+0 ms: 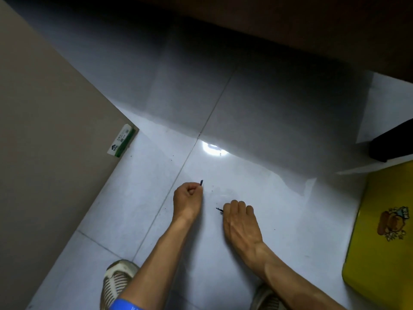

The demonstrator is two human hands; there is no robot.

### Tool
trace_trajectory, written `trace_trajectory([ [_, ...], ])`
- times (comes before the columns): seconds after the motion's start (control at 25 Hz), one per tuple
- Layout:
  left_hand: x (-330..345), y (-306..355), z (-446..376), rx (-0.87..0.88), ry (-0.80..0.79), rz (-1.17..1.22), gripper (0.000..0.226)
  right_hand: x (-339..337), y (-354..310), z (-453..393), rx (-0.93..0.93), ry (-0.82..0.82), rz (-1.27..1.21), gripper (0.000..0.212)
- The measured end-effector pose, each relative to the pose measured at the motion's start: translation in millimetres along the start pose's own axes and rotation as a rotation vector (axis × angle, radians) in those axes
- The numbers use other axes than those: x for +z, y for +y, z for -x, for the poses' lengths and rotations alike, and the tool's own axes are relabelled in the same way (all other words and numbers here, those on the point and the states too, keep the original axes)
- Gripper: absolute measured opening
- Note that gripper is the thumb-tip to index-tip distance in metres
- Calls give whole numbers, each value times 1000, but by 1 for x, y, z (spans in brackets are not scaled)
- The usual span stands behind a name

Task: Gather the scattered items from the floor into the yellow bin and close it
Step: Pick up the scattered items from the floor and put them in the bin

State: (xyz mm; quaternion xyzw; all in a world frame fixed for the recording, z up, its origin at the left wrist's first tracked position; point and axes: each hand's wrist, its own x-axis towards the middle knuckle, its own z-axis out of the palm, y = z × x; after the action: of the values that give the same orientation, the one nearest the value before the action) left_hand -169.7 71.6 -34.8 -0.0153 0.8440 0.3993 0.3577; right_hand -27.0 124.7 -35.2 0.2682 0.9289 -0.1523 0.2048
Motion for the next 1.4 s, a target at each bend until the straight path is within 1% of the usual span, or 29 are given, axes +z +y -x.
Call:
trace_trajectory([
  [0.04, -2, -1, 5, -39, 19, 76, 9, -4, 2, 1, 119, 13, -163, 33],
  [0.08, -4, 1, 11, -74, 32, 150, 9, -5, 4, 4, 196, 7, -274, 28],
  [0.12, -5, 5, 18, -98, 37, 211, 11, -9, 9, 9, 259, -17, -474, 16],
  [0.16, -5, 11, 27, -105, 24, 250, 13, -18, 14, 17, 315, -40, -744, 12],
  [0.2, -3, 20, 38, -96, -11, 270, 14, -29, 18, 28, 346, 16, -945, 16],
  [0.24, 4, 33, 53, -70, -75, 274, 15, -44, 26, 43, 372, 112, -1097, 19],
  [0.32, 30, 68, 97, 16, -248, 250, 15, -78, 51, 87, 379, 345, -1303, 18],
  [0.36, 49, 88, 126, 73, -344, 229, 13, -94, 67, 113, 385, 472, -1360, 17],
  [0.44, 94, 128, 193, 200, -556, 210, 10, -120, 109, 171, 472, 733, -1341, 16],
  [0.48, 113, 143, 219, 259, -641, 207, 10, -128, 127, 190, 539, 817, -1290, 16],
  [0.56, 150, 167, 271, 360, -782, 167, 9, -139, 160, 228, 683, 924, -1139, 16],
  [0.64, 178, 175, 303, 430, -849, 96, 11, -142, 184, 254, 767, 958, -1037, 15],
  [0.68, 187, 175, 310, 470, -858, 35, 18, -142, 193, 263, 793, 944, -993, 16],
  [0.72, 194, 173, 313, 543, -841, -63, 24, -140, 199, 271, 820, 907, -926, 24],
  [0.76, 199, 169, 311, 663, -803, -204, 30, -135, 204, 276, 842, 852, -838, 35],
  [0.8, 202, 164, 305, 827, -762, -384, 36, -130, 204, 279, 850, 807, -751, 42],
  [0.84, 204, 159, 299, 1026, -737, -612, 40, -123, 200, 281, 847, 787, -684, 43],
  [0.88, 206, 156, 292, 1233, -717, -873, 37, -115, 193, 281, 823, 771, -625, 40],
  [0.92, 207, 156, 286, 1402, -695, -1123, 33, -105, 182, 279, 791, 716, -557, 35],
  [0.96, 208, 156, 281, 1525, -657, -1321, 31, -95, 168, 275, 756, 622, -484, 36],
  [1.0, 209, 157, 276, 1619, -607, -1450, 35, -86, 154, 271, 726, 517, -430, 42],
  [1.04, 210, 158, 272, 1689, -561, -1532, 43, -76, 144, 267, 709, 428, -398, 50],
  [1.08, 211, 160, 268, 1741, -524, -1578, 50, -69, 139, 264, 702, 387, -379, 54],
  [1.12, 210, 160, 265, 1779, -499, -1610, 52, -63, 137, 261, 698, 388, -375, 54],
  [1.24, 206, 159, 263, 1837, -428, -1688, 47, -64, 141, 263, 670, 424, -405, 51],
  [1.4, 195, 147, 273, 1819, -467, -1721, 41, -59, 137, 279, 585, 374, -421, 46],
])
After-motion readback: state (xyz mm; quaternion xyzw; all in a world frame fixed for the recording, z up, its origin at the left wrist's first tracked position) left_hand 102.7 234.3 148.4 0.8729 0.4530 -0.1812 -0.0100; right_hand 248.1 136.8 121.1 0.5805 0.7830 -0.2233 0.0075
